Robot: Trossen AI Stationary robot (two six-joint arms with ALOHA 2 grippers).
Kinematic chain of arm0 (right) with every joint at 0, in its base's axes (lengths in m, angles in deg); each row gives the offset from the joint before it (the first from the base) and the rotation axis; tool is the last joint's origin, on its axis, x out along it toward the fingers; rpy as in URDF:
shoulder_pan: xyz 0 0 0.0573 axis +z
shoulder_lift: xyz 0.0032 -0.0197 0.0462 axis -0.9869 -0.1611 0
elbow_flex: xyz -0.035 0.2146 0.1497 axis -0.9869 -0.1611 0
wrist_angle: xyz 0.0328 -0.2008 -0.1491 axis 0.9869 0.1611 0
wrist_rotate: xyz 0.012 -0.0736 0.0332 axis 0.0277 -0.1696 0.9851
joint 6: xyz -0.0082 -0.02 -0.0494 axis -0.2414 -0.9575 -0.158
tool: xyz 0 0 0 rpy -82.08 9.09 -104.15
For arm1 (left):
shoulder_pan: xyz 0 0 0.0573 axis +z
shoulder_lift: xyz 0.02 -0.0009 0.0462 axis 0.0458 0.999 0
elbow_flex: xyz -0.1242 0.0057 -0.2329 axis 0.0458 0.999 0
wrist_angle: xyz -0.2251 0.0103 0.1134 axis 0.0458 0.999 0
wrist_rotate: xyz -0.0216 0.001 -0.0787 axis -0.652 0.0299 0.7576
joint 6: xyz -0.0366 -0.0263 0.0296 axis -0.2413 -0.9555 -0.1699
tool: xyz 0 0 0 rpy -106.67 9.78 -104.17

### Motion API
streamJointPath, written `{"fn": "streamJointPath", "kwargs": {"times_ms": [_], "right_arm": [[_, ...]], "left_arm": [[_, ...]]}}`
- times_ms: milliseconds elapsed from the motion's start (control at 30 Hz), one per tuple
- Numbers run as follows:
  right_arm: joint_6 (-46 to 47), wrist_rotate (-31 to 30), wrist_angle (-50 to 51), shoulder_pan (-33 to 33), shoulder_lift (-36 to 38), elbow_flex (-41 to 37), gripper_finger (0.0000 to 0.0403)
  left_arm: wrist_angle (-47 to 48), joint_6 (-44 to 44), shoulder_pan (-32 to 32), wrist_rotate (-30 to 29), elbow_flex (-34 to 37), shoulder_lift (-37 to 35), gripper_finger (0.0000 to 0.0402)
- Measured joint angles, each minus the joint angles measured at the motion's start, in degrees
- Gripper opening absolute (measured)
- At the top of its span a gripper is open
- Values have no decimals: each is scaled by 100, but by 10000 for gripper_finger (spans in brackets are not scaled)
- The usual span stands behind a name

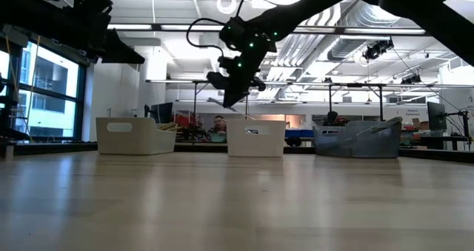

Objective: Sort silverware by color (type)
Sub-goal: Put the blue table knife into the white bin

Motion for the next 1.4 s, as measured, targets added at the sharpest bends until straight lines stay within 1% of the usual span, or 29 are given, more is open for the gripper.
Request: {"fn": "streamJointPath", "kwargs": {"times_ms": [133,300,433,533,600,733,933,1133,1333,1400], "right_arm": [[-13,-34,-11,12,0,0,0],[-321,77,81,55,0,-62,0],[-411,116,-362,59,103,-636,0],[-369,355,-1026,46,203,-1226,0],[-369,365,-1487,46,271,-1549,0],[-200,358,-1894,44,452,-1898,0],[145,311,-1760,7,509,-1993,0],[273,-170,-1519,0,492,-1996,0],[320,-185,-1465,-15,490,-1996,0],[320,-189,-1459,-17,490,-1996,6]], "left_arm": [[-5,0,0,0,0,0,0],[-5,0,0,0,-2,0,0],[-7,0,0,0,-6,-2,0],[-12,1,0,0,-7,0,0],[-25,2,0,-2,-7,0,0],[-87,0,0,-2,-9,-2,0],[-88,-2,0,-2,-11,0,0],[-90,-2,0,161,-11,0,0],[-90,0,0,179,-11,0,0],[-90,0,0,181,-11,0,0]]}}
